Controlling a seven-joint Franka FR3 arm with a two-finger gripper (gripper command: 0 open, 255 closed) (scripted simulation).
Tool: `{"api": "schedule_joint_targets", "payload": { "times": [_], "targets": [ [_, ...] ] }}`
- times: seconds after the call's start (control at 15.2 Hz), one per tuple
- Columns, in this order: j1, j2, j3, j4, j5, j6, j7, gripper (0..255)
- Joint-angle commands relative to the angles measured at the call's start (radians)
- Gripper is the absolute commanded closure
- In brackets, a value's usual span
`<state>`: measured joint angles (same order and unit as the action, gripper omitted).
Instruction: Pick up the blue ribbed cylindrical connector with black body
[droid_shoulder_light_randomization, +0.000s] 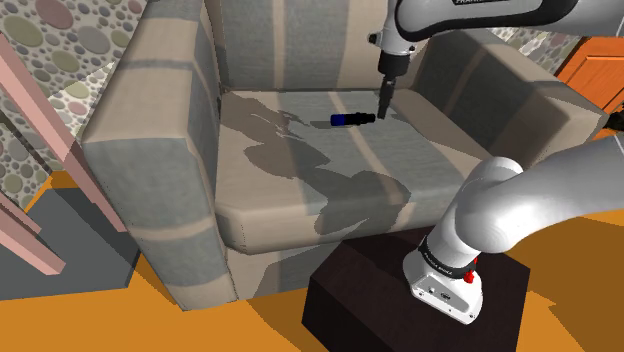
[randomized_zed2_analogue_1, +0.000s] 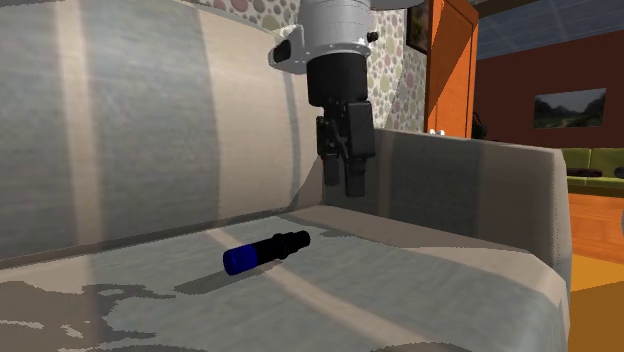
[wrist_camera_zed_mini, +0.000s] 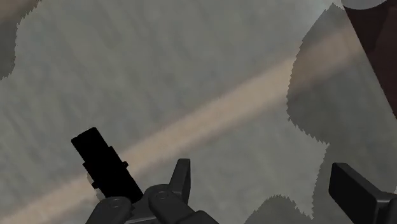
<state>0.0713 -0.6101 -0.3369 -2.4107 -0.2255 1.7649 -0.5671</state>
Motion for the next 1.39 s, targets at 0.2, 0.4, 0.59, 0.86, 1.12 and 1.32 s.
{"api": "schedule_joint_targets", "payload": {
  "times": [0.2, 0.4, 0.59, 0.86, 1.12, 1.32],
  "targets": [
    [0.049, 0.174, -0.129, 0.065, -0.016, 0.127, -0.259, 0],
    [0.084, 0.294, -0.2, 0.122, 0.009, 0.194, -0.419, 0],
    [0.116, 0.426, -0.26, 0.191, 0.065, 0.253, -0.589, 0],
    [0.133, 0.619, -0.306, 0.302, 0.183, 0.31, -0.828, 0],
    [0.125, 0.663, -0.304, 0.294, 0.212, 0.353, -0.864, 0],
    [0.123, 0.686, -0.303, 0.274, 0.229, 0.392, -0.874, 0]
  ]
}}
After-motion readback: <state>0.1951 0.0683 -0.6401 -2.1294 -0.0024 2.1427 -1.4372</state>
